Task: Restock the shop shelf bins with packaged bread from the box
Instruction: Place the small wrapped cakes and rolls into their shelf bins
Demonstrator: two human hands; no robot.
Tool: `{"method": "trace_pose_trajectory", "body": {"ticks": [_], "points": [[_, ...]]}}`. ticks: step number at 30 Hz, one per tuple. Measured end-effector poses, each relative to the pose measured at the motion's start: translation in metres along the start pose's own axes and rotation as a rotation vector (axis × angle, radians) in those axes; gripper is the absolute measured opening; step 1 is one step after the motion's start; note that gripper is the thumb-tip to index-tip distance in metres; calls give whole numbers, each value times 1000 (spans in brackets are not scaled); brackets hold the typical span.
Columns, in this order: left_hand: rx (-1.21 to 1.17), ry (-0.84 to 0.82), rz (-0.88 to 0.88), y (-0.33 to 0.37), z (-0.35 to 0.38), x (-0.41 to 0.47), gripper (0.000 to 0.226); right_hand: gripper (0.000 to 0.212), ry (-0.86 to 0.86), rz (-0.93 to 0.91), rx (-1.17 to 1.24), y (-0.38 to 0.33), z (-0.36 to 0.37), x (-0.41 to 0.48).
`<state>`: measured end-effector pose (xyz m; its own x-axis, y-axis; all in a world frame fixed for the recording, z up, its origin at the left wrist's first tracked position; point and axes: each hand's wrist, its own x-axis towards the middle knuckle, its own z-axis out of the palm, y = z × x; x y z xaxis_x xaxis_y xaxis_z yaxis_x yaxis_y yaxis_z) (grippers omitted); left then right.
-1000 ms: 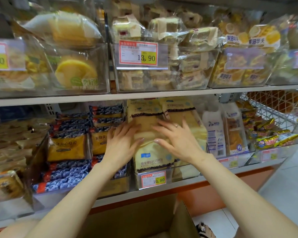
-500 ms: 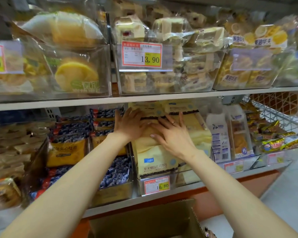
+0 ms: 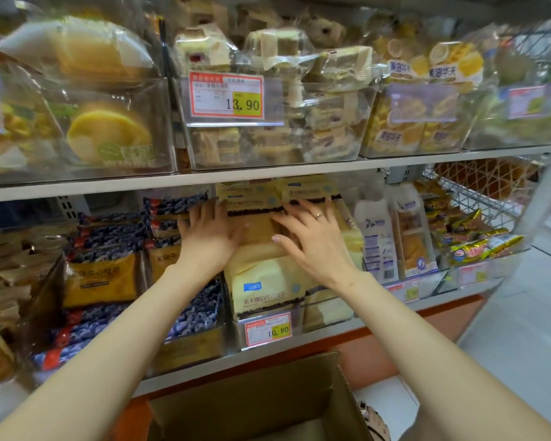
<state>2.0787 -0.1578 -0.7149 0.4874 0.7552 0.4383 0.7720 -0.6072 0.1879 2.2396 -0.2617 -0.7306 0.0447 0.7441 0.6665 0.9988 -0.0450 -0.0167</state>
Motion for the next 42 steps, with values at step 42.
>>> {"method": "trace_pose_trajectory", "body": {"ticks": [42], "points": [[-515,84,194,264,21,35,20,107,-160,813,422,133,-62,-97]]}}
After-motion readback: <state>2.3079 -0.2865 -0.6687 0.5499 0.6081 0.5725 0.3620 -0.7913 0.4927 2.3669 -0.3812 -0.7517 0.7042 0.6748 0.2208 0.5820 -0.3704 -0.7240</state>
